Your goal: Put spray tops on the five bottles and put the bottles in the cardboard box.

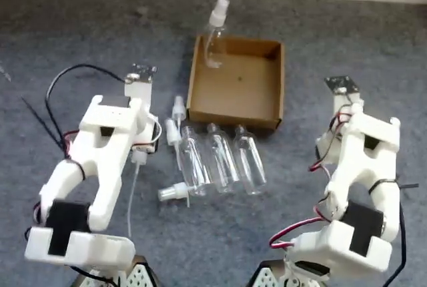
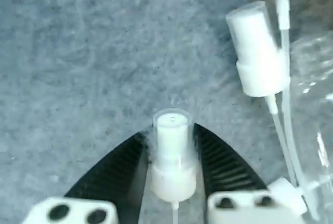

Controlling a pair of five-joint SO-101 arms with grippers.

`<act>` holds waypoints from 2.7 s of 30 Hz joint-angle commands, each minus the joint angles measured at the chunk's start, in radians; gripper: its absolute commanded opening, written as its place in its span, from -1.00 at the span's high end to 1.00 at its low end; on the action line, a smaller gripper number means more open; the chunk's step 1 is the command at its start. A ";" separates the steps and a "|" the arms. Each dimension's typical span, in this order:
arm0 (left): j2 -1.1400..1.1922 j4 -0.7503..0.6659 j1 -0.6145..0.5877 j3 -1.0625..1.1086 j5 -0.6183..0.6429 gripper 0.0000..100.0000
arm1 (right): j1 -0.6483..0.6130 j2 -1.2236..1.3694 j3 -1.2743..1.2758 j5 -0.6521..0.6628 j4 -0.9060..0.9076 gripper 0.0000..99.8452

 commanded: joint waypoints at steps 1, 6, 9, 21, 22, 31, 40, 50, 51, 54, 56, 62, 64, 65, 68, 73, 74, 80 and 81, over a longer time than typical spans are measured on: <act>-0.065 -0.038 -0.008 0.024 0.000 0.97 | 0.051 -0.024 -0.061 0.055 0.027 0.83; -0.065 -0.080 -0.010 0.067 -0.044 0.97 | 0.203 -0.065 -0.200 0.055 0.137 0.75; -0.065 -0.075 -0.012 0.067 -0.046 0.97 | 0.291 -0.070 -0.257 0.101 0.117 0.75; -0.065 -0.078 -0.056 0.067 -0.048 0.96 | 0.466 -0.065 -0.125 0.471 0.042 0.99; -0.065 -0.078 -0.056 0.067 -0.048 0.96 | 0.463 -0.067 -0.091 0.471 0.022 0.99; -0.065 -0.074 -0.058 0.068 -0.048 0.96 | 0.381 -0.077 0.171 0.471 -0.001 0.99; -0.065 -0.078 -0.058 0.068 -0.048 0.96 | 0.226 -0.260 0.292 0.350 0.028 0.99; -0.065 -0.074 -0.059 0.068 -0.049 0.96 | -0.061 -0.461 0.315 0.120 0.035 0.99; -0.065 -0.074 -0.059 0.068 -0.049 0.96 | -0.067 -0.463 0.303 0.126 0.054 0.99; -0.065 -0.077 -0.059 0.068 -0.049 0.96 | -0.074 -0.461 0.165 0.233 0.174 0.91; -0.065 -0.078 -0.059 0.068 -0.049 0.96 | -0.061 -0.450 0.064 0.331 0.263 0.79; -0.065 -0.078 -0.059 0.068 -0.049 0.96 | -0.001 -0.325 -0.154 0.690 0.432 0.57; -0.065 -0.080 -0.059 0.077 -0.049 0.96 | 0.036 -0.277 -0.157 0.841 0.472 0.56; -0.065 -0.081 -0.059 0.082 -0.049 0.96 | 0.054 -0.259 -0.157 0.901 0.487 0.56; -0.065 -0.081 -0.059 0.082 -0.049 0.96 | 0.117 -0.226 -0.148 1.054 0.513 0.56; -0.065 -0.109 -0.058 0.088 -0.049 0.96 | 0.214 -0.226 -0.148 1.246 0.556 0.56; -0.065 -0.109 -0.056 0.087 -0.049 0.96 | 0.225 -0.226 -0.148 1.257 0.555 0.56; -0.065 -0.106 -0.054 0.088 -0.049 0.96 | 0.225 -0.217 -0.147 1.254 0.503 0.56; -0.065 -0.106 -0.054 0.088 -0.049 0.96 | 0.217 -0.217 -0.147 1.254 0.503 0.56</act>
